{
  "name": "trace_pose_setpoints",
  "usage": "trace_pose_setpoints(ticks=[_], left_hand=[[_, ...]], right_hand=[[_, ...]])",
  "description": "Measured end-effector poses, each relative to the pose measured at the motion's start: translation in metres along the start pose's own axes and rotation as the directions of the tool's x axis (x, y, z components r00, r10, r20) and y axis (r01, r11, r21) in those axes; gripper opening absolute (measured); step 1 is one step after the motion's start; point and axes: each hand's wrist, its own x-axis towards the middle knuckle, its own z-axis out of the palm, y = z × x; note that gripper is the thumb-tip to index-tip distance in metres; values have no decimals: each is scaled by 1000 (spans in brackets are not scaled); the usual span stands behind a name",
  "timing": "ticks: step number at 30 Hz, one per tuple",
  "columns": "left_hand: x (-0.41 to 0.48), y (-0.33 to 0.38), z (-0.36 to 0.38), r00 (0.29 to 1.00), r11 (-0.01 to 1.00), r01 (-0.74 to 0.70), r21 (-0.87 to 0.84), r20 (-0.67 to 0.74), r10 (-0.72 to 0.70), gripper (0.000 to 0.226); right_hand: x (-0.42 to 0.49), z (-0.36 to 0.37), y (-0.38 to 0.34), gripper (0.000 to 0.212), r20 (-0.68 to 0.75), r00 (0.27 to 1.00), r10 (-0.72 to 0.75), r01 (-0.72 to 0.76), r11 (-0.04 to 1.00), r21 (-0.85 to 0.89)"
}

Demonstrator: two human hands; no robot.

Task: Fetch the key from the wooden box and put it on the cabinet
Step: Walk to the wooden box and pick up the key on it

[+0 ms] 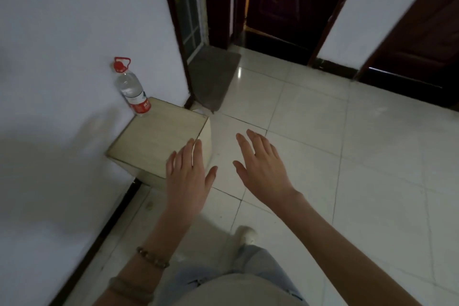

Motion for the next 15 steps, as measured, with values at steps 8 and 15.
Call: trace_pose_setpoints(ticks=[8, 15], left_hand=[[42, 22, 17, 980, 983, 182, 28, -83, -179, 62], [79, 11, 35, 936, 939, 342, 34, -98, -337, 62]], right_hand=[[67, 11, 48, 58, 59, 974, -220, 220, 975, 17], [137, 38, 57, 57, 73, 915, -397, 393, 918, 58]])
